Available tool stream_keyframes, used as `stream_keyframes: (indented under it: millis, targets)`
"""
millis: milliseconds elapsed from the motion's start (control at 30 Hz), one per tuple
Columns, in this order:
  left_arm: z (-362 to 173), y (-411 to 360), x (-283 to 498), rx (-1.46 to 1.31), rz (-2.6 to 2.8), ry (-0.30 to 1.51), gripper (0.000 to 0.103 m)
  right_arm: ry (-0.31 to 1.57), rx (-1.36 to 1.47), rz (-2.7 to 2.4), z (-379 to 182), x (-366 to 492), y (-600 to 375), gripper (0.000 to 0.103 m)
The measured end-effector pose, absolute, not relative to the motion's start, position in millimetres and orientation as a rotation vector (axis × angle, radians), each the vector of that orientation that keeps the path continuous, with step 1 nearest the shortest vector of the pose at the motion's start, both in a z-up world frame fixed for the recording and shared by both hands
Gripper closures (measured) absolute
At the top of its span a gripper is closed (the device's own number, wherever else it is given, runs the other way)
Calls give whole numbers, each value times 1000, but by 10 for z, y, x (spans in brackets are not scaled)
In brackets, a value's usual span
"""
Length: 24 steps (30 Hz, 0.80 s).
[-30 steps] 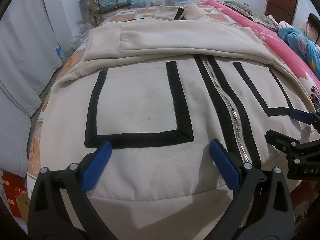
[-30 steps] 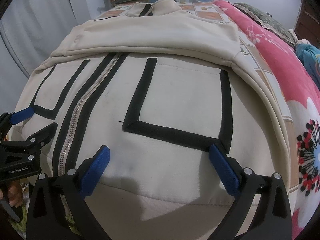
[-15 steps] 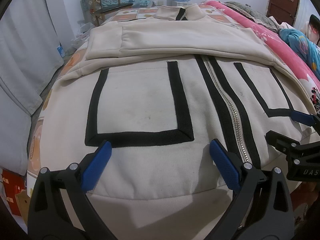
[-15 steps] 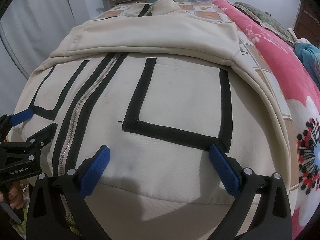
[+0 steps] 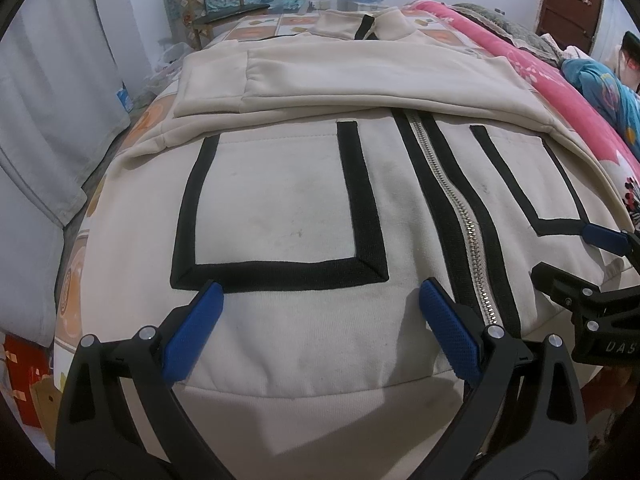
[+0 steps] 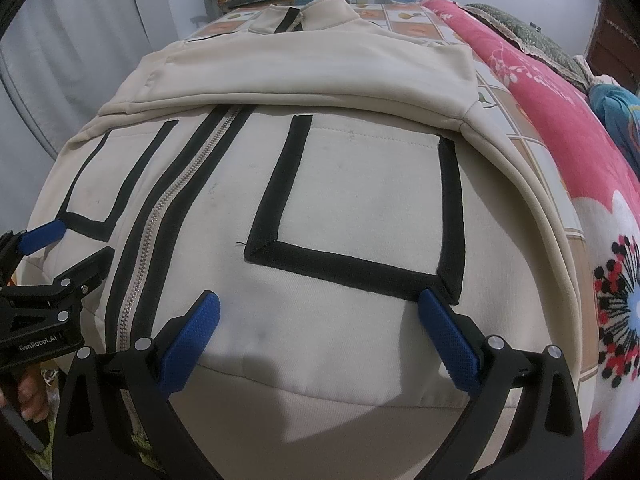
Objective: Fold large clothes
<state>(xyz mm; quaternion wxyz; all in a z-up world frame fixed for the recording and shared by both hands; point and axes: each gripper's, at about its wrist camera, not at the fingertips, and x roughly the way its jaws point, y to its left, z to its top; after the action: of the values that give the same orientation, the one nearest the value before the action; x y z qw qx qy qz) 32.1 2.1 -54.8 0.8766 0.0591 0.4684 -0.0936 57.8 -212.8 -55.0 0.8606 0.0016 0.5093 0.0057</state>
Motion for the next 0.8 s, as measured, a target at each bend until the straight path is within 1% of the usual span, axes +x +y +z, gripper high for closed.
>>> stream_keyframes:
  millis: [800]
  targets:
    - [-546, -23, 307, 103, -152, 1001, 8, 1080, 6, 7, -562, 585, -2144, 6]
